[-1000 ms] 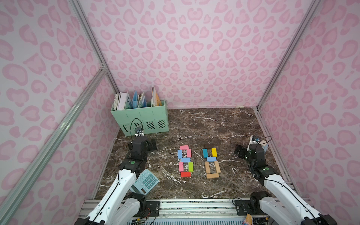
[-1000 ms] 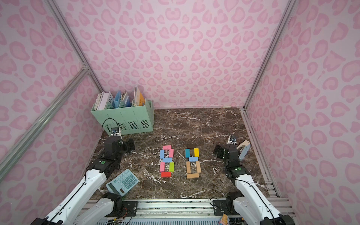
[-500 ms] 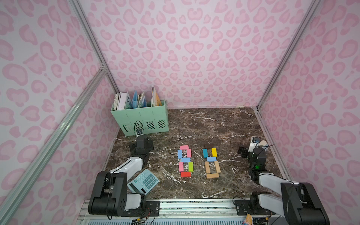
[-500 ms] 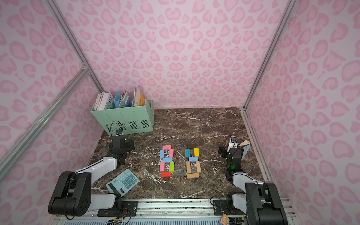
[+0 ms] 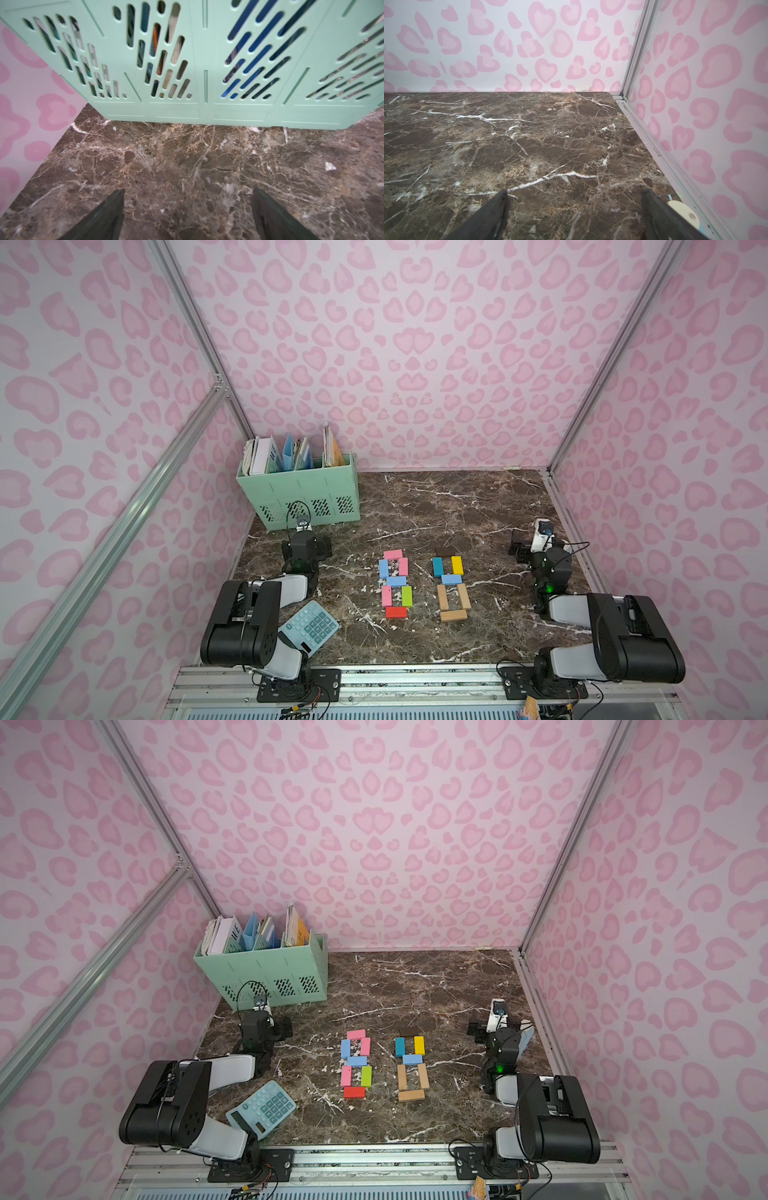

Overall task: Assemble the number 8 with building blocks
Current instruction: Reset both arms

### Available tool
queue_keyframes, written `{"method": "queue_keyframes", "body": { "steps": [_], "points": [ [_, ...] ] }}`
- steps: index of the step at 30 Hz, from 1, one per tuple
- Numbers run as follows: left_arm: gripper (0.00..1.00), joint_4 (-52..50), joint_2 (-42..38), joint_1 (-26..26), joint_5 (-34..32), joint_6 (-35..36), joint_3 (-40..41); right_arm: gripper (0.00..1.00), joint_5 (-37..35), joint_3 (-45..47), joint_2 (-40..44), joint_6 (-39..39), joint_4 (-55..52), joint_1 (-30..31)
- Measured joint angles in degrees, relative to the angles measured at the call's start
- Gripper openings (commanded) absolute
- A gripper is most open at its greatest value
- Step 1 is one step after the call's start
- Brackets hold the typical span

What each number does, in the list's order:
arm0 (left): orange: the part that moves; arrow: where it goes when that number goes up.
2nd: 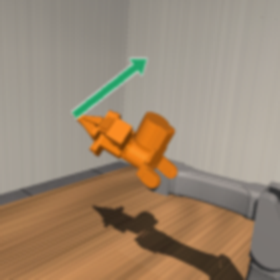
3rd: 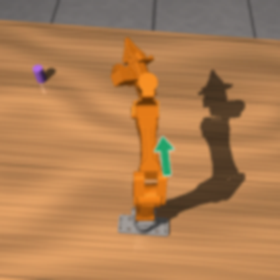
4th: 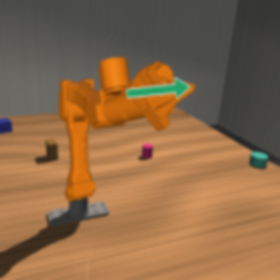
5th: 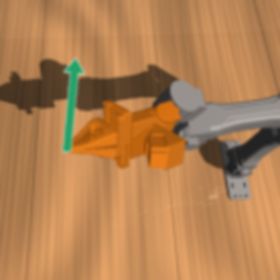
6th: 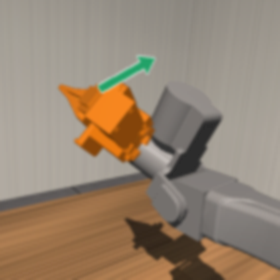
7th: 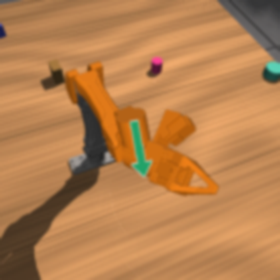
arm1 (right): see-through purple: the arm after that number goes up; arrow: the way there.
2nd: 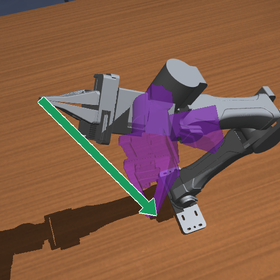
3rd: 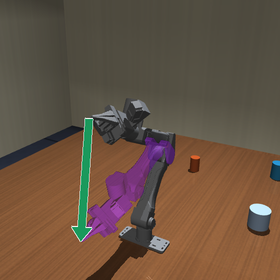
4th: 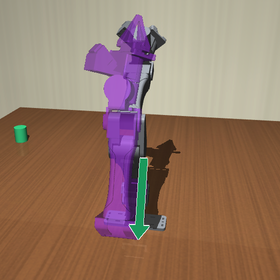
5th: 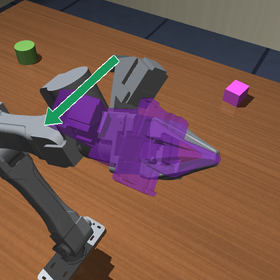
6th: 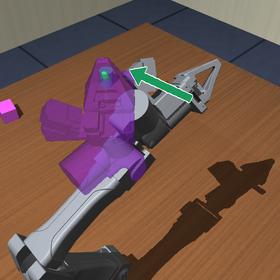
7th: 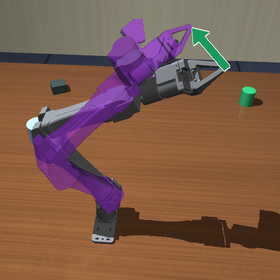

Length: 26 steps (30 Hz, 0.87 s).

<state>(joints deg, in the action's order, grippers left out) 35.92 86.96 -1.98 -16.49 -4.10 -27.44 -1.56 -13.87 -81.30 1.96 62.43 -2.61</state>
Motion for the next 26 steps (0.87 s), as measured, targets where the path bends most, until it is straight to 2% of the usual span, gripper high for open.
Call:
{"method": "queue_keyframes", "body": {
  "steps": [4,7,9,14,26],
  "points": [
    [0.99,2.71,0.92,0.61,2.71,0.9,0.81,0.99,4.96,3.48,-6.6,0.98,10.14,-1.49],
    [0.99,3.65,1.36,0.61,4.26,1.29,1.55,0.99,8.57,4.39,-6.91,-0.07,10.03,-0.79],
    [0.99,4.24,1.49,0.63,5.05,1.36,1.55,0.99,6.95,3.13,-7.98,-0.04,13.2,0.2],
    [0.99,5.14,1.51,0.74,5.46,1.46,1.55,0.99,4.07,2.4,-7.89,0.02,13.51,0.59],
    [0.99,5.35,1.51,0.76,6.21,1.51,1.55,0.99,4.26,2.21,-8.48,-0.28,13.16,1.01]
  ]
}}
